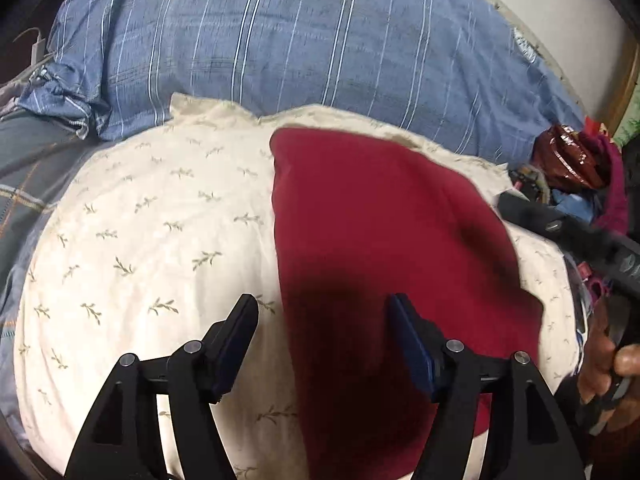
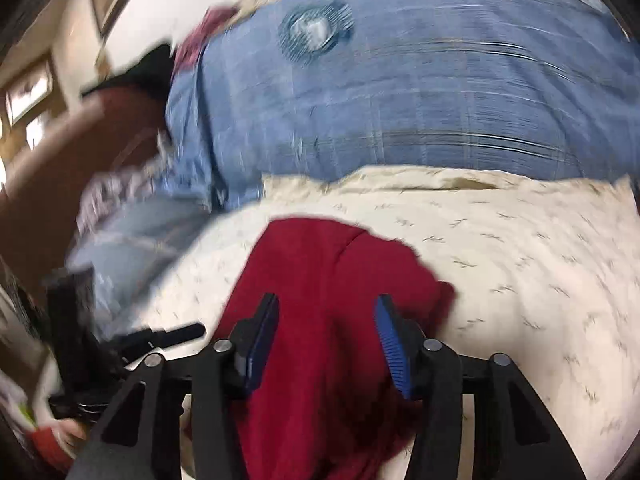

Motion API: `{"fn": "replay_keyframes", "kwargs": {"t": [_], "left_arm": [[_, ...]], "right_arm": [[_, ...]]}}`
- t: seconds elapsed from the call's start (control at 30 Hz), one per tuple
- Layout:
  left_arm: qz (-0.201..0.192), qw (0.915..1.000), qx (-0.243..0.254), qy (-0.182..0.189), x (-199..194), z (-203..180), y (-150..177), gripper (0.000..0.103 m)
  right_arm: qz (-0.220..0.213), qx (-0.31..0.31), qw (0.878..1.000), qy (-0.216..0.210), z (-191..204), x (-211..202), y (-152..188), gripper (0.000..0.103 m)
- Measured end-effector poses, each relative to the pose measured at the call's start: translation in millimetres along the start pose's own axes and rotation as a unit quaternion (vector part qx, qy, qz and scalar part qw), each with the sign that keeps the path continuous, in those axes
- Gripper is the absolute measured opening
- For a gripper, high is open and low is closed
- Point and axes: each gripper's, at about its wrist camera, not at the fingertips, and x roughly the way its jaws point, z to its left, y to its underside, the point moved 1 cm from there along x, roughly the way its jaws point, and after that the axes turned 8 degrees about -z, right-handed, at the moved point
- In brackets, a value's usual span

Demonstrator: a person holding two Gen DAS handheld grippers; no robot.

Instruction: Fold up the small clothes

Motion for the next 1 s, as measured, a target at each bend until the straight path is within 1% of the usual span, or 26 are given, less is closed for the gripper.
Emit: {"fn": "replay_keyframes", "kwargs": {"t": [0.03,0.1,0.13,0.23,0.33,0.5,0.6,0.67,0.7,0.8,0.9,0.97,1.0], "left_arm": [[0.0,1.0,0.004,-0.006,0.6,-0.5,1.0,0.07],[-0.004,0.9997,0.019,-0.016,2.7,-4.0,3.4,0.075],[-0.007,0.9996,0.025,-0.015,2.1,-4.3,3.3,0.076],[-0.007,0.9993,0.034,-0.016,4.6,-11.4,2.6,0.076],[-0.006,0.999,0.038,-0.021,3.2,-10.1,4.3,0.076],[-0.009,0.9985,0.043,-0.033,1.7,-13.0,7.2,0.075],[-0.009,0.9984,0.044,-0.036,-1.5,-14.2,9.0,0.075],[-0.008,0.9984,0.042,-0.037,-2.6,-14.8,9.4,0.075],[-0.008,0.9984,0.041,-0.038,-3.2,-15.3,9.2,0.074],[-0.008,0.9982,0.044,-0.041,-5.0,-17.2,9.9,0.074],[-0.008,0.9981,0.044,-0.043,-6.8,-19.6,11.7,0.074],[-0.006,0.9981,0.045,-0.041,-7.3,-20.2,12.6,0.075],[-0.005,0.998,0.046,-0.042,-7.5,-20.3,12.8,0.075]], "right_arm": [[0.013,-0.01,1.0,0.023,-1.4,13.7,3.3,0.04],[0.029,-0.002,0.998,0.051,-14.6,33.6,8.8,0.039],[0.035,0.01,0.998,0.054,-23.7,42.1,12.1,0.039],[0.028,0.05,0.998,0.039,-42.0,50.5,13.5,0.04],[0.031,0.037,0.998,0.04,-35.4,45.9,12.4,0.04],[0.023,0.046,0.998,0.025,-27.2,8.6,15.8,0.045],[0.018,0.028,0.999,0.022,-14.5,-14.9,21.7,0.048],[0.022,0.021,0.999,0.027,-7.7,-24.1,28.3,0.049],[0.023,0.019,0.999,0.022,-3.9,-28.5,33.6,0.049],[0.031,-0.002,0.999,0.025,5.0,-29.4,46.6,0.047],[0.057,-0.027,0.996,0.062,4.0,-15.3,65.4,0.046],[0.061,-0.019,0.996,0.066,-2.7,-6.5,75.1,0.046],[0.061,-0.007,0.996,0.059,-6.9,-4.0,77.6,0.046]]}}
